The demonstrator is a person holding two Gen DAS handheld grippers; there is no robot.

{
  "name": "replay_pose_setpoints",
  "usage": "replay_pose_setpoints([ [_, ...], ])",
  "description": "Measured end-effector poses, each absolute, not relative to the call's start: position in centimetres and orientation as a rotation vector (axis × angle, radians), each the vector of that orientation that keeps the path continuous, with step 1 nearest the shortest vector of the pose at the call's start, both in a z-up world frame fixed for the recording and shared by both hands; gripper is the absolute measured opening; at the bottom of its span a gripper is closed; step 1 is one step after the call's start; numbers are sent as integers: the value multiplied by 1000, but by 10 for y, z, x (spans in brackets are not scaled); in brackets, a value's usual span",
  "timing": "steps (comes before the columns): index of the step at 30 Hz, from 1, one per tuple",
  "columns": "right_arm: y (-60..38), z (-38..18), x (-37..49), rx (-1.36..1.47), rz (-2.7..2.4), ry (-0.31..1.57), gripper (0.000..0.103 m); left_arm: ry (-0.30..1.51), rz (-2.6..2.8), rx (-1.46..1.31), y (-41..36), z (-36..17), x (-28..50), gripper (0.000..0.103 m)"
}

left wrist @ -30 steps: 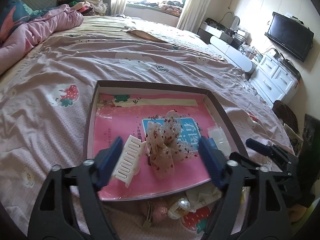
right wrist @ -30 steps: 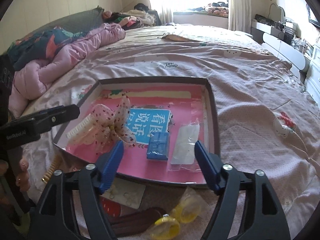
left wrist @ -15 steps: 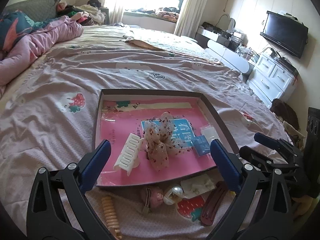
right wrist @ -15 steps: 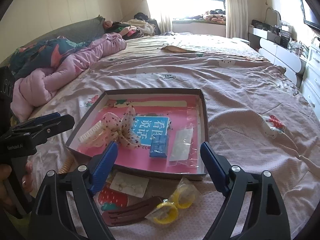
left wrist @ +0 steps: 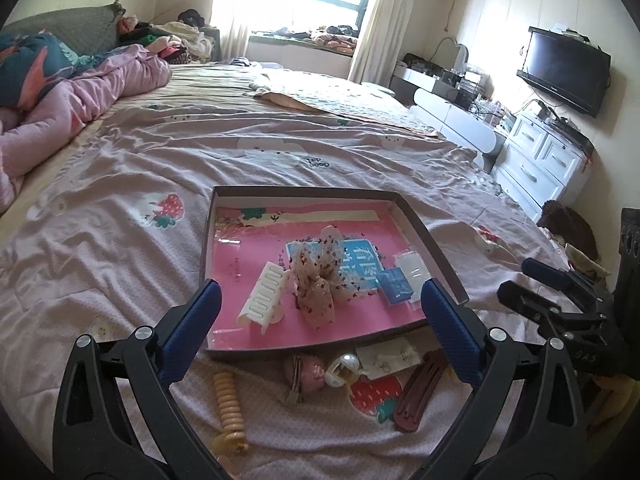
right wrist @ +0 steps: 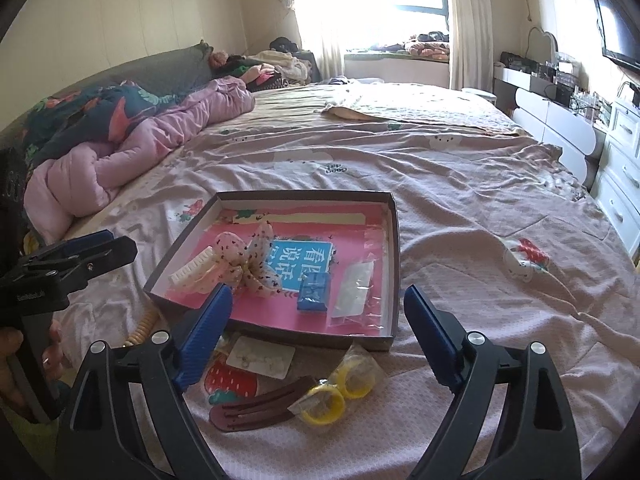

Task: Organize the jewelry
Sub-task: 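Withdraw both open tools from the box back over the bed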

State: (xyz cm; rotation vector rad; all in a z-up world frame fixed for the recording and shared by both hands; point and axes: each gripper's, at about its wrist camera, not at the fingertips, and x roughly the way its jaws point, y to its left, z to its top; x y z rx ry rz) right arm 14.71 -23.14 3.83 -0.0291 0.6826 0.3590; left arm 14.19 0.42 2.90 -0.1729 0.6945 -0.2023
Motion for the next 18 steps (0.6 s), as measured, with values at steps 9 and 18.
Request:
replay_pose_setpoints([
  [9, -236, 45, 128, -33, 377, 667, 85, 681, -174, -193, 16, 33, 124, 91],
  [18, -241, 45, 113, -41, 396, 664, 85, 685, -135, -180, 22, 32, 110, 91],
])
